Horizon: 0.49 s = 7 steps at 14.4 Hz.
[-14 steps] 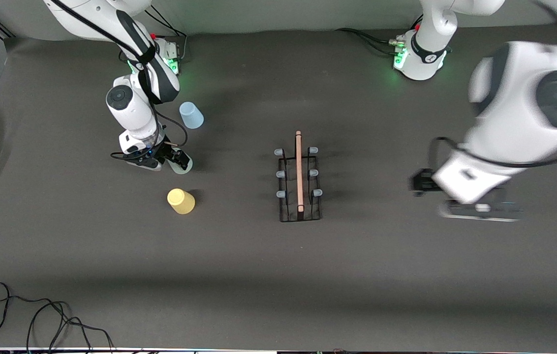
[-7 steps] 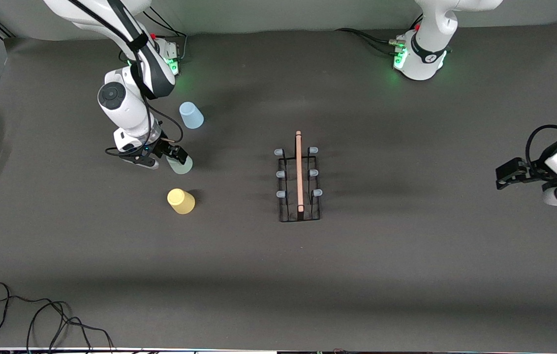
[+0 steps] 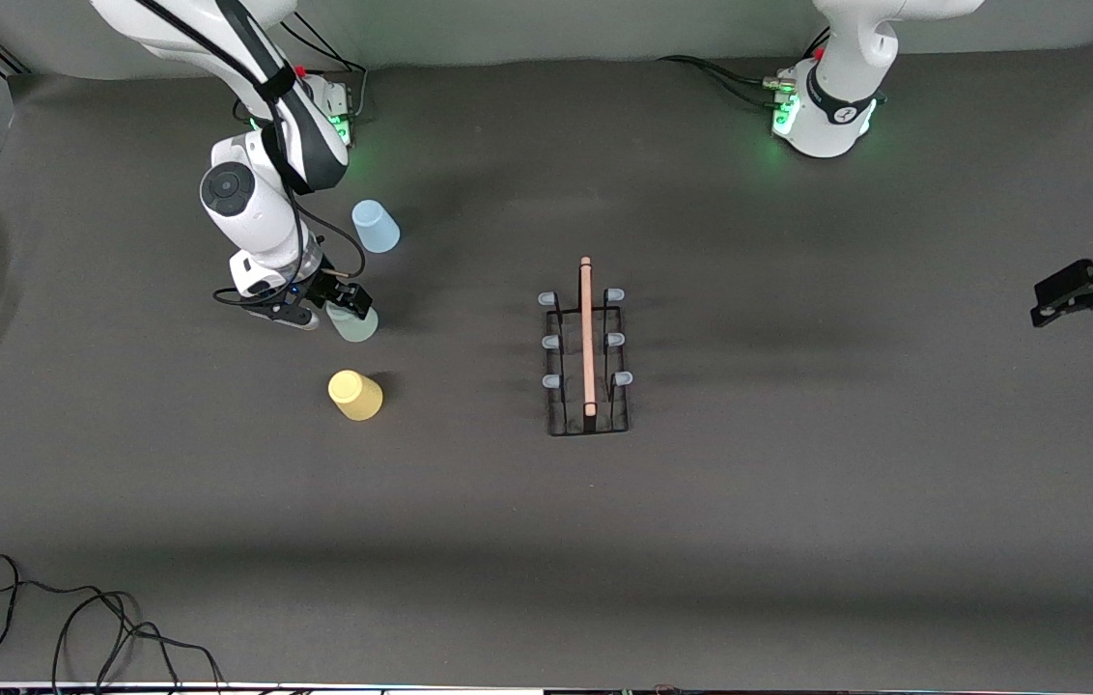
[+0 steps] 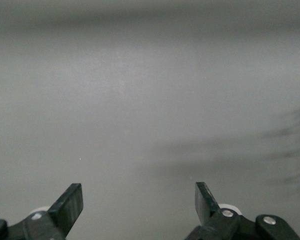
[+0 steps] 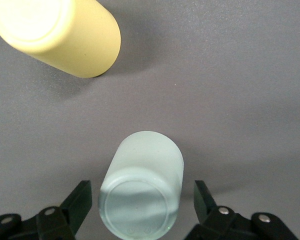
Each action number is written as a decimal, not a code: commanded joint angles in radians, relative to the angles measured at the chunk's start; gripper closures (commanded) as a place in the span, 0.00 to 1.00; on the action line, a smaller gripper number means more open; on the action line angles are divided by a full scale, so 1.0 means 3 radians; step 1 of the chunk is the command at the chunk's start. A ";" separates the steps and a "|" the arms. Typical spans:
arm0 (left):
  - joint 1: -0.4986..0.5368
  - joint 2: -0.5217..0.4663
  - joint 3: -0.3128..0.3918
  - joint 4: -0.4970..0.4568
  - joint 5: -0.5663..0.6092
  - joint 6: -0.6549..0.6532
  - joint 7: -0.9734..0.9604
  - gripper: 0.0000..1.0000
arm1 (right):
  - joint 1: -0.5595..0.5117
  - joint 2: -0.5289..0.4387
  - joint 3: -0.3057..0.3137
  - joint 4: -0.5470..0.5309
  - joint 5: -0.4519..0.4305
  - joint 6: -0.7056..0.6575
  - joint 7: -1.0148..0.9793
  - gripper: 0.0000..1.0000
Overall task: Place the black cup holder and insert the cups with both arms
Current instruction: 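Release the rack and withdraw the left gripper while the right gripper grasps the green cup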
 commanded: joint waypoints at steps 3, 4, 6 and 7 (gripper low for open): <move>-0.0021 0.0004 -0.0054 0.0232 -0.0027 -0.0432 0.0024 0.00 | 0.0043 -0.0194 -0.0013 0.0073 0.0039 -0.0214 0.0049 1.00; -0.0017 0.0009 -0.0075 0.0232 0.0018 -0.0504 0.0044 0.00 | 0.0043 -0.0291 -0.0013 0.0180 0.0039 -0.0464 0.0049 1.00; -0.0012 0.0019 -0.0151 0.0216 0.0115 -0.0556 0.0096 0.00 | 0.0048 -0.0516 -0.0013 0.0425 0.0039 -0.1102 0.0085 1.00; 0.0004 0.0014 -0.0156 0.0232 0.0121 -0.0586 0.0101 0.00 | 0.0043 -0.0593 -0.0013 0.0598 0.0049 -0.1419 0.0090 1.00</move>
